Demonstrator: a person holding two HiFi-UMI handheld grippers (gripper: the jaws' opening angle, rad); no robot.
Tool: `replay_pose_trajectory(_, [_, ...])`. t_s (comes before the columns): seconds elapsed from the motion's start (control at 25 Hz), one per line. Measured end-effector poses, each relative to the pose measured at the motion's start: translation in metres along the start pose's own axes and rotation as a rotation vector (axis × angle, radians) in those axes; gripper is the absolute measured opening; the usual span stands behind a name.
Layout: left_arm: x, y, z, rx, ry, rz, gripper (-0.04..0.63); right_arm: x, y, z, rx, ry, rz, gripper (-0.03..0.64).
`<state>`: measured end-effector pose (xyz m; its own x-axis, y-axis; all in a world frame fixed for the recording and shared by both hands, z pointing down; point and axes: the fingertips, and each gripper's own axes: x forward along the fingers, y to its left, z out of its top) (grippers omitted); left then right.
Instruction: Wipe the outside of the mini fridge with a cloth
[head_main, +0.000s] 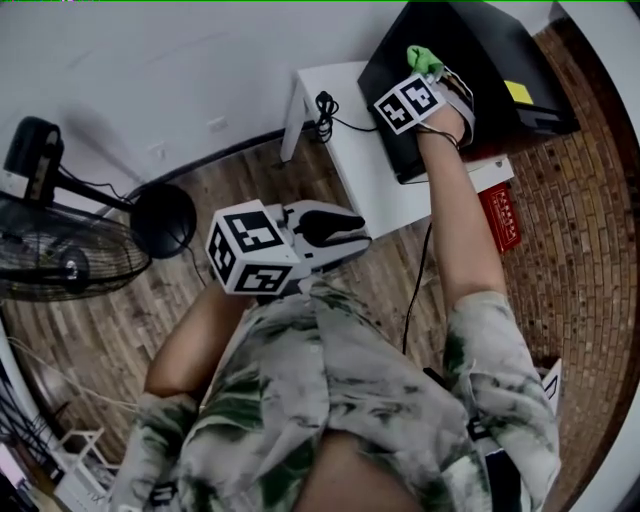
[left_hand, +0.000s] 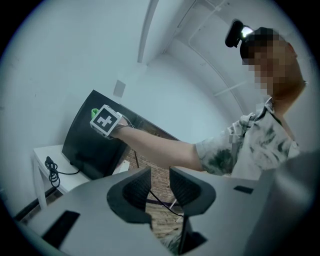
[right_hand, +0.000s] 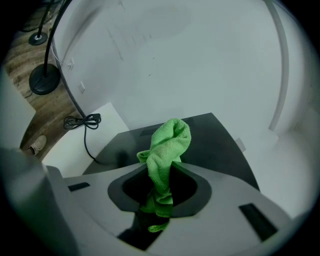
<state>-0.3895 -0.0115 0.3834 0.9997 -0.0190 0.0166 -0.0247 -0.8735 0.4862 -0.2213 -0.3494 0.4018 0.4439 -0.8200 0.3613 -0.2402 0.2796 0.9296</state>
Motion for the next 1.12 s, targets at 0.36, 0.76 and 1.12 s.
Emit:
replay_pose_trajectory(0.36, [-0.003,0.02,-0.005,-0.042,-0.002,0.039,0.125,0.037,0.069,0.001,-0.036,0.008,0.087,0.103])
replay_pose_trajectory(0.76, [-0.004,0.046,-0.003,-0.066,-0.011,0.081,0.126,0.074,0.139,-0.004,-0.071,0.039,0.206,0.104])
replay_pose_trajectory(1.12, [0.0,0.066,0.0,-0.074,0.005,0.086,0.126,0.096,0.195,-0.01,-0.135,0.08,0.295,0.104])
